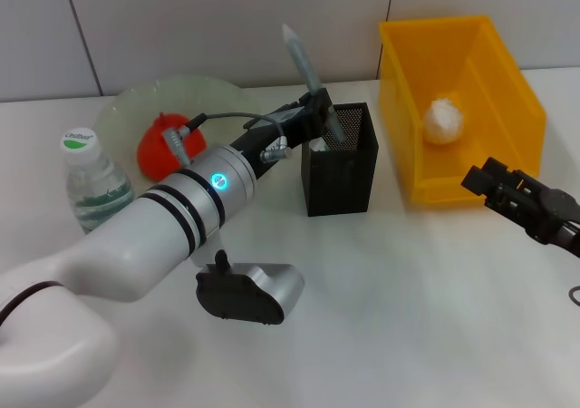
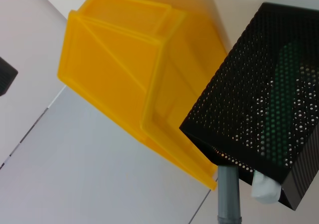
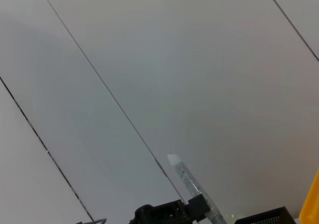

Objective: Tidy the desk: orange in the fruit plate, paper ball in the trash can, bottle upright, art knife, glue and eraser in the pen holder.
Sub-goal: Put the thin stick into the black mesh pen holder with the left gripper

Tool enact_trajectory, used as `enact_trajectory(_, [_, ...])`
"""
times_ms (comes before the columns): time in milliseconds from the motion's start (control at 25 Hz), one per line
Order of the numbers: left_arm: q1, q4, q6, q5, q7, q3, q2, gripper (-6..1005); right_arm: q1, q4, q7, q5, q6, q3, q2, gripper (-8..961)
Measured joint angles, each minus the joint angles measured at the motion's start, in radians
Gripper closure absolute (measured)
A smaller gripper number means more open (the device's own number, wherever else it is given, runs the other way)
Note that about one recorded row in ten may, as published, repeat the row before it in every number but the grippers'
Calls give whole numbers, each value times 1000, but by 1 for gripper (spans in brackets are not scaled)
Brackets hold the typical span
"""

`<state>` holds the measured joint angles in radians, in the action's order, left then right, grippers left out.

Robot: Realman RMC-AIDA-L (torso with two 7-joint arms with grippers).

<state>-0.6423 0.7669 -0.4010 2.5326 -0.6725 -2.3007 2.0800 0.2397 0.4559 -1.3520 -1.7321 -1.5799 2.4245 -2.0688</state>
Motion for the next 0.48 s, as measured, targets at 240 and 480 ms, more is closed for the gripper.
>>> enact_trajectory(240, [-4, -1, 5, 0, -5, 0, 0, 811, 5, -3, 0, 5, -1, 0, -4, 220])
enact_trajectory(480, [-15, -11, 9, 0, -6, 0, 0, 808, 10, -6, 0, 5, -1, -1, -5, 220])
